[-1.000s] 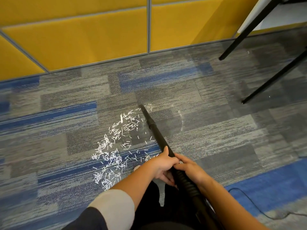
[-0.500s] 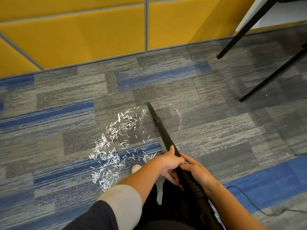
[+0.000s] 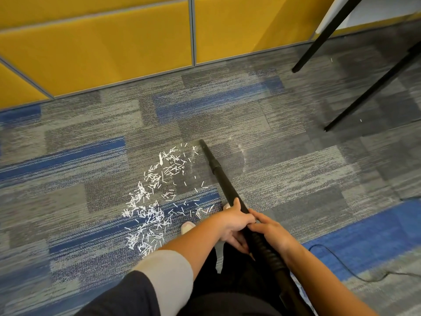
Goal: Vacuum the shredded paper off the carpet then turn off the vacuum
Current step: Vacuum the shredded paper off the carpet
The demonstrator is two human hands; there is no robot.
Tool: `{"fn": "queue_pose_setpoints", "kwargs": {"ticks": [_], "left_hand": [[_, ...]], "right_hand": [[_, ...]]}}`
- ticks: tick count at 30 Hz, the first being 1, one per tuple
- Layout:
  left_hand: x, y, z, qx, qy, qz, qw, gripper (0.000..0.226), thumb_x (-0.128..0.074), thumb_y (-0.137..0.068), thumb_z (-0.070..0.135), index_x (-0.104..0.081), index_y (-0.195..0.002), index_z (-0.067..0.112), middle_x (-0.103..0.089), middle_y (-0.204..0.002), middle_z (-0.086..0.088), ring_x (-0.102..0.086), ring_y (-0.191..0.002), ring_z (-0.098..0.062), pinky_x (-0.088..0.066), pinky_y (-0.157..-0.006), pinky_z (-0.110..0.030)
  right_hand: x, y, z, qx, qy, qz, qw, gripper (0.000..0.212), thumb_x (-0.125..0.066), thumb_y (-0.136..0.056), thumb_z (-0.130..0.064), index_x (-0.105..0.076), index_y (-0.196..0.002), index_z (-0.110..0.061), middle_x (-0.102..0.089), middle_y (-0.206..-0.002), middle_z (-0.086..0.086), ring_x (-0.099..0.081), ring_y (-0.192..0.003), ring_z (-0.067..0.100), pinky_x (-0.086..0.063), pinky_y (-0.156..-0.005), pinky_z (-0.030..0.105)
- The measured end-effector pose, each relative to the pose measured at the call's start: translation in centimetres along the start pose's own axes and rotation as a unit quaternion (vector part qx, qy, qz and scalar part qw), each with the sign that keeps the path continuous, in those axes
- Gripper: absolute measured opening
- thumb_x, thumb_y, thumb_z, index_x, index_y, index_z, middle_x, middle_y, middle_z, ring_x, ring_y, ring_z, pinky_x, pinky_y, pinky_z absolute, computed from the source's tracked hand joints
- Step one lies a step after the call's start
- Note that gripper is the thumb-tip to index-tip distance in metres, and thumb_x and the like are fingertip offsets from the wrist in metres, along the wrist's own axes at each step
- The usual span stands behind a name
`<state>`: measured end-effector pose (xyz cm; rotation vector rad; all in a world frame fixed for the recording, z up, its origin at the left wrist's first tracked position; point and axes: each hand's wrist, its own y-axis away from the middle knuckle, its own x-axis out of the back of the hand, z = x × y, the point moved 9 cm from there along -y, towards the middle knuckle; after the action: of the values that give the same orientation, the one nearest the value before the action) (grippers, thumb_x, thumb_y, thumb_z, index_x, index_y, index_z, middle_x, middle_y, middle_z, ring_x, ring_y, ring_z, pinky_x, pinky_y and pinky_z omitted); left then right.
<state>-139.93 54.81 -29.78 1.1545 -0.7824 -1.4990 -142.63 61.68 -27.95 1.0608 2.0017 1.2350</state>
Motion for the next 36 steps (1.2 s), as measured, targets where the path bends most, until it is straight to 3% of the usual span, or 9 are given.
{"fn": "queue_pose_setpoints", "kwargs": {"ticks": [6,10,16,18,21,24,31,36], "left_hand": [[0.1,0.5,-0.3,-0.005,0.019,-0.008,1.0,0.088,-0.048,-0.095,0.018,0.023,-0.145,0.037,-0.06,-0.104,-0.018,-0.064,-0.063,-0.025,-0.056,-0.061,-0.041],[-0.8,0.8,-0.4,-0.003,0.005,-0.021,1.0,0.088,-0.046,-0.096,0.018,0.025,-0.144,0.035,-0.061,-0.091,-0.016,-0.063,-0.06,-0.026,-0.056,-0.065,-0.043],[-0.4,1.0,-0.5,-0.004,0.015,-0.025,1.0,0.089,-0.047,-0.096,0.02,0.025,-0.145,0.036,-0.061,-0.097,-0.016,-0.064,-0.058,-0.025,-0.056,-0.067,-0.043],[0.3,1.4,-0.6,-0.006,0.016,-0.019,1.0,0.09,-0.048,-0.096,0.02,0.026,-0.144,0.035,-0.063,-0.088,-0.016,-0.064,-0.058,-0.026,-0.056,-0.068,-0.043],[1.3,2.0,-1.1,-0.002,0.029,-0.009,1.0,0.089,-0.047,-0.097,0.018,0.027,-0.144,0.035,-0.063,-0.086,-0.018,-0.063,-0.064,-0.029,-0.054,-0.075,-0.047],[2.4,2.7,-1.6,-0.001,0.035,0.006,0.999,0.087,-0.045,-0.098,0.019,0.027,-0.144,0.034,-0.063,-0.084,-0.018,-0.064,-0.063,-0.029,-0.055,-0.075,-0.045],[2.2,3.0,-1.3,-0.002,0.036,-0.001,0.999,0.089,-0.046,-0.097,0.018,0.029,-0.143,0.031,-0.063,-0.081,-0.019,-0.062,-0.059,-0.028,-0.054,-0.075,-0.044],[2.3,3.1,-1.3,-0.008,0.058,0.006,0.998,0.09,-0.047,-0.096,0.017,0.028,-0.144,0.032,-0.061,-0.091,-0.019,-0.061,-0.059,-0.027,-0.054,-0.072,-0.045]], "right_hand": [[-0.5,0.8,-0.5,0.007,0.024,0.004,1.0,0.05,-0.048,-0.091,0.003,-0.048,-0.135,-0.021,-0.066,-0.084,0.014,-0.061,-0.061,0.025,-0.05,-0.046,0.024],[-0.2,1.6,-0.4,0.015,0.022,0.005,1.0,0.048,-0.046,-0.091,0.005,-0.05,-0.132,-0.019,-0.065,-0.082,0.011,-0.059,-0.064,0.025,-0.05,-0.05,0.027],[-0.4,1.5,-0.1,-0.002,0.005,-0.002,1.0,0.048,-0.048,-0.091,0.004,-0.051,-0.132,-0.02,-0.067,-0.084,0.017,-0.061,-0.063,0.029,-0.051,-0.047,0.029],[-1.0,1.2,-0.2,-0.009,0.011,-0.006,1.0,0.047,-0.049,-0.091,0.003,-0.051,-0.132,-0.021,-0.067,-0.089,0.019,-0.061,-0.064,0.029,-0.051,-0.046,0.03],[-2.0,0.5,-0.4,-0.003,0.047,-0.012,0.999,0.051,-0.051,-0.09,0.001,-0.047,-0.137,-0.017,-0.063,-0.111,0.02,-0.062,-0.078,0.027,-0.053,-0.059,0.032],[-3.4,0.1,-0.6,-0.001,0.073,-0.031,0.997,0.053,-0.051,-0.089,0.002,-0.044,-0.139,-0.016,-0.06,-0.119,0.021,-0.061,-0.08,0.024,-0.051,-0.063,0.03],[-3.7,0.5,-0.8,-0.01,0.076,-0.048,0.996,0.049,-0.047,-0.091,0.002,-0.046,-0.135,-0.019,-0.062,-0.103,0.019,-0.06,-0.07,0.024,-0.051,-0.047,0.027],[-4.2,1.1,-1.5,0.001,0.072,-0.056,0.996,0.035,-0.044,-0.091,0.006,-0.055,-0.101,-0.026,-0.064,-0.083,0.013,-0.059,-0.068,0.024,-0.05,-0.053,0.027]]}}
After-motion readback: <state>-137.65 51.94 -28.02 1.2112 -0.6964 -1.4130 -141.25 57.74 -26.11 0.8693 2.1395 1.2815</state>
